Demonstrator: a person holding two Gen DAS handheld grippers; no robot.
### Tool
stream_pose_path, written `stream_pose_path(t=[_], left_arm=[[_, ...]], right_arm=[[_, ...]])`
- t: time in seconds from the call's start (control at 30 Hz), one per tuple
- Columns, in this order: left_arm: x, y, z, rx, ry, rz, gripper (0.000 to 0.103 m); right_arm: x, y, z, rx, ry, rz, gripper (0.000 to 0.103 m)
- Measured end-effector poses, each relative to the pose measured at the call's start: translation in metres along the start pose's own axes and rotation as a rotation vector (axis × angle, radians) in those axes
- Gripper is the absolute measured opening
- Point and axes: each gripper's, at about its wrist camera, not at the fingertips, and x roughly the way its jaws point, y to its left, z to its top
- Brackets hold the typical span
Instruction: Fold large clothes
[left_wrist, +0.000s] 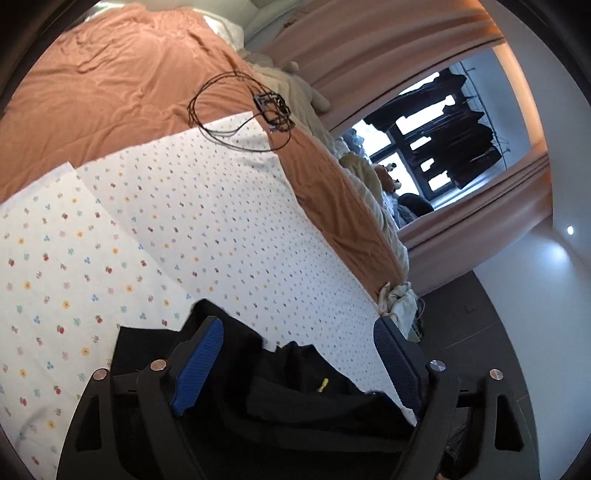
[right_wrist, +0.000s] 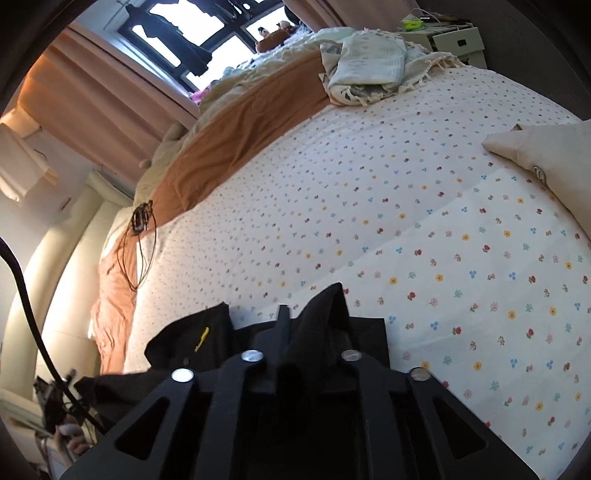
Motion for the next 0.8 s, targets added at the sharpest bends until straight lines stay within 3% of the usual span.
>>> stream_pose_path(t=[0.03, 0.1, 0.2, 0.37, 0.57, 0.8], left_arm=[[-0.002, -0.001, -0.001, 0.028, -0.007, 0.025, 0.084], [-0.006, 0.003, -0.004, 0.041, -0.001, 0.07, 0.084], [-0.016, 0.016, -0.006, 0.038, -0.004, 0.114, 0.084], [-0.016, 0.03, -0.01, 0.115, 0.036, 0.267, 0.083], [0.017, 0.043, -0.011, 0.164, 0.131, 0.345, 0.071], [0.075, 0.037, -0.003, 0.257, 0.215, 0.403, 0.071]], right_arm=[[-0.001, 0.001, -0.001, -0.009, -0.01, -0.01, 0.058], [-0.005, 0.004, -0.003, -0.037, -0.035, -0.038, 0.065], [-0.008, 0.003, -0.005, -0.066, -0.038, -0.075, 0.065], [-0.004, -0.008, -0.009, -0.1, 0.0, -0.128, 0.065], [0.025, -0.028, -0.006, -0.118, 0.069, -0.19, 0.065], [0.054, -0.022, 0.006, -0.163, 0.107, -0.189, 0.065]])
